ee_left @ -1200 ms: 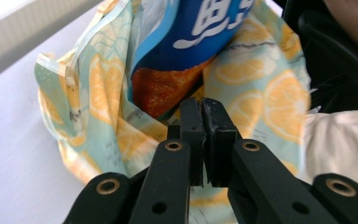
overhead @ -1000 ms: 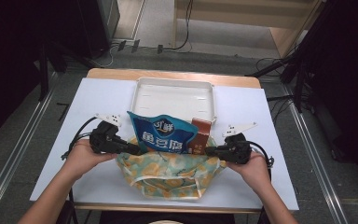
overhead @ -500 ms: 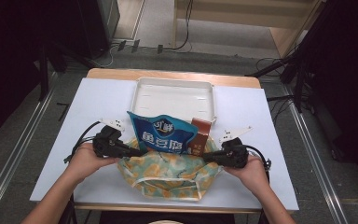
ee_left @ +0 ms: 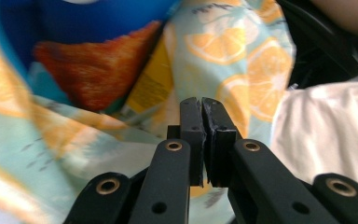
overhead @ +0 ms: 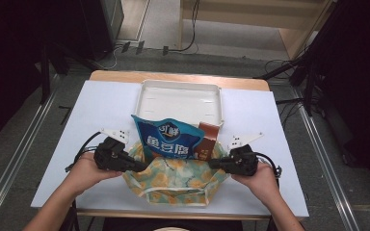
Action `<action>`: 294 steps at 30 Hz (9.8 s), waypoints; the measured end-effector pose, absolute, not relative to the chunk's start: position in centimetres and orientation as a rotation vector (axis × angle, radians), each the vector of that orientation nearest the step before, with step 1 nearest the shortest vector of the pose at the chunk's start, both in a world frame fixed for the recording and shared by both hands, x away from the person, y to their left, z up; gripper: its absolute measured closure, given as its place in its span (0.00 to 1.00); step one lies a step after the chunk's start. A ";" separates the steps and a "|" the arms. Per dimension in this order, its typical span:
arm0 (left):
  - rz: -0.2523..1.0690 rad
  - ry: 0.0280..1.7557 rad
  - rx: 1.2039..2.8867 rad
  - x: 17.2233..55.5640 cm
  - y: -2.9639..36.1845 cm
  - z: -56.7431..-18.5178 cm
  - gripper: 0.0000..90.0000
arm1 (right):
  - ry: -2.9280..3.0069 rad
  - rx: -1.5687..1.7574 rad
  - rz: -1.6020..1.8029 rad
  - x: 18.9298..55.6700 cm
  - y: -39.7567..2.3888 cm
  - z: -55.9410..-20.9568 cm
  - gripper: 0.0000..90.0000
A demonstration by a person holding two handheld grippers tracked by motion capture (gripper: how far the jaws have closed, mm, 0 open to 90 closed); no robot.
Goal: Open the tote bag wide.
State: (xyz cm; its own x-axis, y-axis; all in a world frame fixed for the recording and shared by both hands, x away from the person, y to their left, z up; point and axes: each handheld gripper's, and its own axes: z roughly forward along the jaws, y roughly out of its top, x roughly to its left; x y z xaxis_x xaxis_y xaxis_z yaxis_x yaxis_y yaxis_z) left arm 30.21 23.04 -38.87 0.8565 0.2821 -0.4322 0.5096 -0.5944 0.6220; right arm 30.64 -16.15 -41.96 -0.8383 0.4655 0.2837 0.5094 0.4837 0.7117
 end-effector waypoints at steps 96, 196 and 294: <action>-0.312 0.668 2.202 29.9 23.5 -41.1 1.00 | -2.639 -0.947 -1.441 28.8 -17.1 -41.3 1.00; -0.456 0.629 2.188 28.5 21.1 -43.1 0.97 | -2.651 -0.770 -1.434 28.0 -9.2 -40.6 1.00; -0.232 0.859 2.157 33.5 25.5 -42.5 1.00 | -2.625 -0.962 -1.404 30.9 -18.8 -43.1 1.00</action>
